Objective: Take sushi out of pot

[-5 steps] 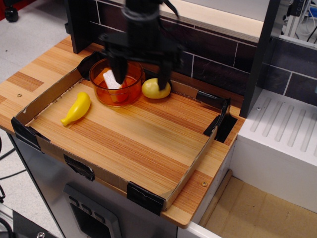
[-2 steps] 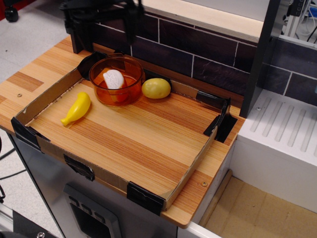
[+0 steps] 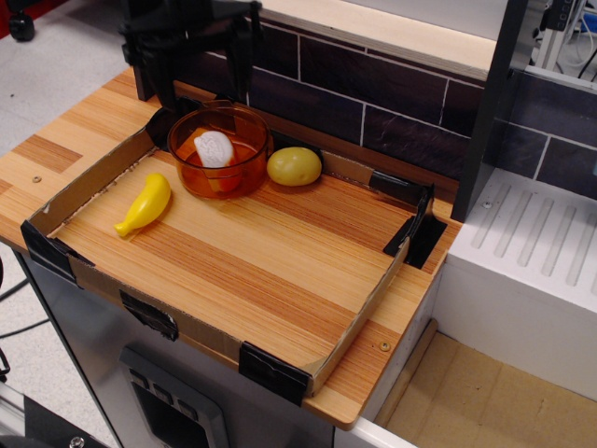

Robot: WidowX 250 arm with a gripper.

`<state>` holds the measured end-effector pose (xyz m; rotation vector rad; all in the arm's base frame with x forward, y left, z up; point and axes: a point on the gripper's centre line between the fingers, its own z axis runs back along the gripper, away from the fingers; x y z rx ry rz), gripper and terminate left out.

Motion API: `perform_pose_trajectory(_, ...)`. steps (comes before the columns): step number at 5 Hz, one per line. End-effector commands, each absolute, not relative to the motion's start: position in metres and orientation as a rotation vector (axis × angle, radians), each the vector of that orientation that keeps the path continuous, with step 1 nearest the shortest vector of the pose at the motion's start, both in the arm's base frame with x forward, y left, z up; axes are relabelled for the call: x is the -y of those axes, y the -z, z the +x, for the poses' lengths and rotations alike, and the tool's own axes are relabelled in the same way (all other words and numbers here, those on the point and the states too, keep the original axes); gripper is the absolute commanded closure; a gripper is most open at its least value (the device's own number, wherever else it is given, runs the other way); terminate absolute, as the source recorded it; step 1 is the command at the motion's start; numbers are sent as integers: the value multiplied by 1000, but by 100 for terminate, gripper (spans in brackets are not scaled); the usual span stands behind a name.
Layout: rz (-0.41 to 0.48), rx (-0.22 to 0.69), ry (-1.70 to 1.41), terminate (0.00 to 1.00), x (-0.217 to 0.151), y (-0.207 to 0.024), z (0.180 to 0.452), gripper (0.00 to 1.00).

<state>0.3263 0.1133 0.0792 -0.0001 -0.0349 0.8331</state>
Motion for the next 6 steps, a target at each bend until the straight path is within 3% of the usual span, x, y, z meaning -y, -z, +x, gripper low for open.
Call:
perform_pose_trajectory(1, -91, -8, -818, 0, -120, -67, 338, 0)
perform_pose_trajectory(6, -50, -31, -852, 0, -114, -29, 336, 0)
